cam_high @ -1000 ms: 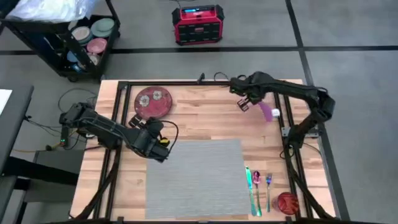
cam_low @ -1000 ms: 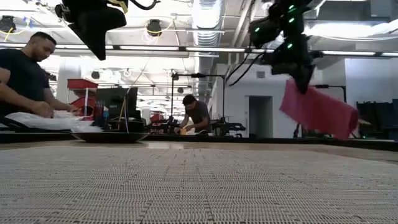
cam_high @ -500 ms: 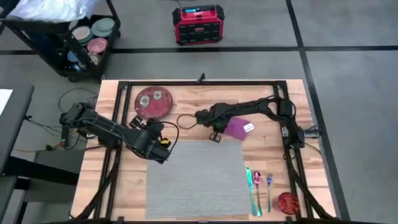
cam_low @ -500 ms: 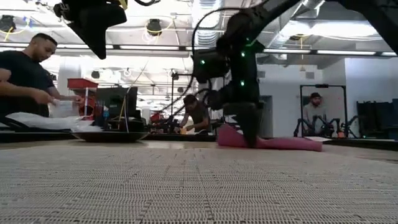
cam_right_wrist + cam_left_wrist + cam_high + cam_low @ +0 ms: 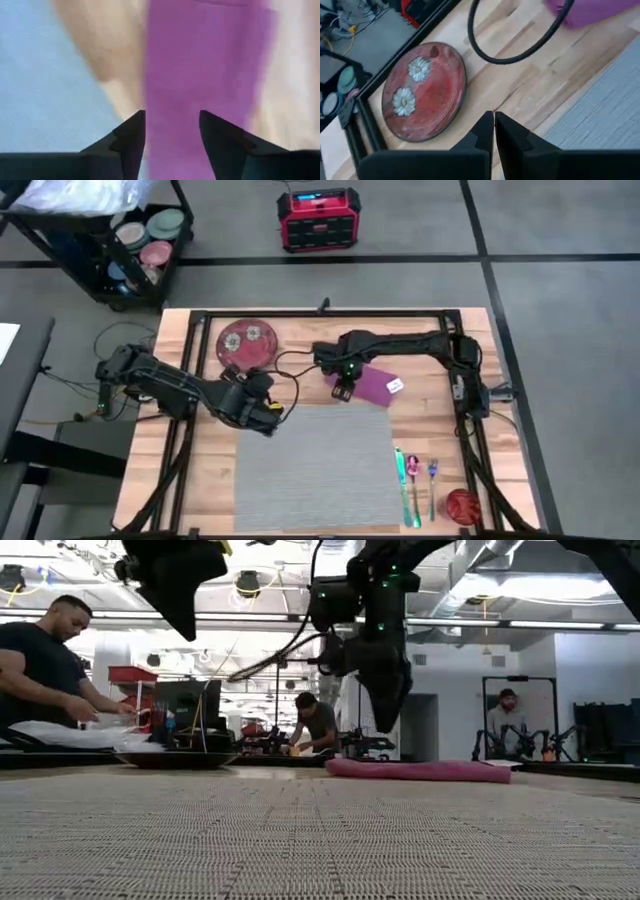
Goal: Set table place
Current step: Put the pink table napkin on the gray table mat
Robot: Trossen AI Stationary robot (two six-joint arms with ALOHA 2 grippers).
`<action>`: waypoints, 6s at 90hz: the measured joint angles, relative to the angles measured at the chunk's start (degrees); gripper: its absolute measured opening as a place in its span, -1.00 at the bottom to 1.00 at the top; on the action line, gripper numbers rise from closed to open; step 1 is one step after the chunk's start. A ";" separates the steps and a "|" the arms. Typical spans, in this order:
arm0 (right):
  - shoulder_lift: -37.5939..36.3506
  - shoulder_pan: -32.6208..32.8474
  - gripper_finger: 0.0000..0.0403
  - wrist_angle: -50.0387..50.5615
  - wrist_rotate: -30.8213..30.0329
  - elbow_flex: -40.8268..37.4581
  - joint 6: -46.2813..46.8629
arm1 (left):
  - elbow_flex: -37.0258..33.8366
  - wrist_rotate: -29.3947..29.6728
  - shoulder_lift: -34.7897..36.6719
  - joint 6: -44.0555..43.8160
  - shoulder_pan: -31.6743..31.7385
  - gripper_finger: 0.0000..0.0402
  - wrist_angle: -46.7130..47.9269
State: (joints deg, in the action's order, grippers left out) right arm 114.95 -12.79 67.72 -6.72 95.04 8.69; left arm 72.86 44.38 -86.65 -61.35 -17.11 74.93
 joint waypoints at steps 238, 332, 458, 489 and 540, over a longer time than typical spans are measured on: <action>-50.83 -25.18 -1.00 8.43 3.01 -25.67 -10.06 | 42.58 -40.25 -50.12 32.42 30.36 -1.00 -14.05; -51.25 -20.18 -1.00 9.95 4.02 -25.67 -10.69 | -4.78 -36.03 -13.88 -1.46 25.45 -1.00 -38.57; -51.23 -20.18 -1.00 9.23 7.72 -25.67 -12.26 | -18.67 -38.71 -9.46 -25.77 22.70 -1.00 -12.65; -51.23 -19.85 -1.00 7.71 8.10 -25.67 -13.09 | -28.42 -42.83 4.34 -50.63 8.63 -1.00 -18.24; -51.23 -19.81 -1.00 5.15 8.52 -25.67 -11.54 | -26.34 -24.58 8.79 -44.53 12.59 -1.00 -8.92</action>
State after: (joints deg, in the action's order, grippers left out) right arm 63.72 -32.60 72.86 1.80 69.36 -2.85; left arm 46.52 19.80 -77.87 -105.88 -4.52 66.01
